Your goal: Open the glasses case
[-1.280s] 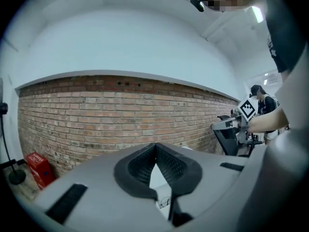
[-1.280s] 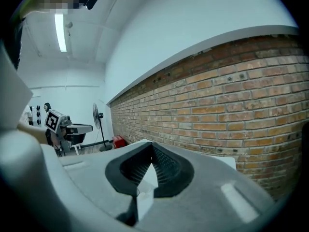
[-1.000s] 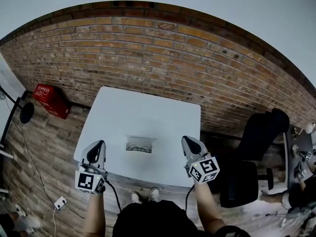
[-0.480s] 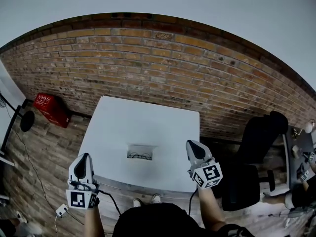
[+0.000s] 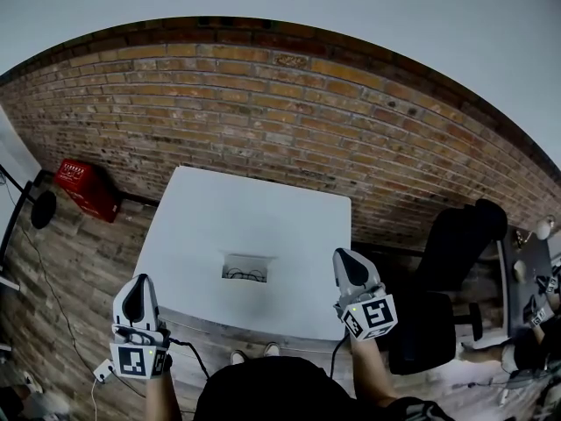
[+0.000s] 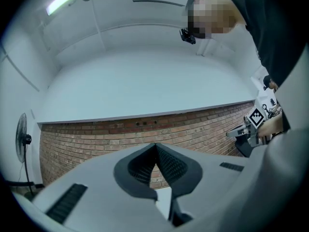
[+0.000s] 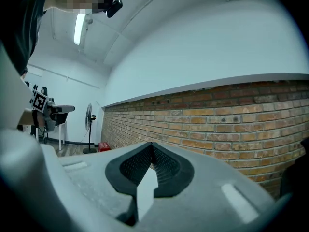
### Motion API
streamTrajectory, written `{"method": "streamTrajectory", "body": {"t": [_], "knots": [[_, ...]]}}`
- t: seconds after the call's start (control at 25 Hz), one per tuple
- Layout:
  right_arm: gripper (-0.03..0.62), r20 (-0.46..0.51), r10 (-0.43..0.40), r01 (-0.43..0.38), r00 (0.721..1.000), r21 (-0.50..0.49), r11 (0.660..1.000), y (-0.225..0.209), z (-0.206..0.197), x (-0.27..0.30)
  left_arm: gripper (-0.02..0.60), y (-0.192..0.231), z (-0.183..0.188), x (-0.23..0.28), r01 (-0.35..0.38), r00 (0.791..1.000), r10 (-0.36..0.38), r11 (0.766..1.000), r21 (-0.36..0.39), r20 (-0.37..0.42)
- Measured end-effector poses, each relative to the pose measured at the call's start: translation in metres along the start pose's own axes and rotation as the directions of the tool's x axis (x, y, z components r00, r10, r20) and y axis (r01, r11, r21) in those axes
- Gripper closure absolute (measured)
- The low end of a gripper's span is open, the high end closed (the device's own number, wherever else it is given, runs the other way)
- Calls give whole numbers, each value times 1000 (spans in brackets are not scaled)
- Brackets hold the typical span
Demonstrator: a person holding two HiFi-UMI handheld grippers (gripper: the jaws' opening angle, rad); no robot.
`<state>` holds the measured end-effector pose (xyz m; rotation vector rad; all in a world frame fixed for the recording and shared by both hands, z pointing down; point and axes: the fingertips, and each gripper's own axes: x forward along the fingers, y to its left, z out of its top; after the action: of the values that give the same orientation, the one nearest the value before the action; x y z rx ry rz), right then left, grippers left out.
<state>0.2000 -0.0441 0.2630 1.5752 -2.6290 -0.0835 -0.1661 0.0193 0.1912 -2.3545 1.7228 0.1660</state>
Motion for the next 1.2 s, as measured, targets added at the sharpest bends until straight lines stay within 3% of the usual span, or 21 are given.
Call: {"method": "streamTrajectory", "body": {"t": [0.48,1.2], "knots": [[589,25,-13,13,1000,0,1000,8,3,-7,575,6,-3,-12,-64,997,63,997,-30,-32],[589,2,-8,8,1000,1,1000,19,-8,-17,575,-6,-7,-15,-28,999,27,999,-27,-25]]}}
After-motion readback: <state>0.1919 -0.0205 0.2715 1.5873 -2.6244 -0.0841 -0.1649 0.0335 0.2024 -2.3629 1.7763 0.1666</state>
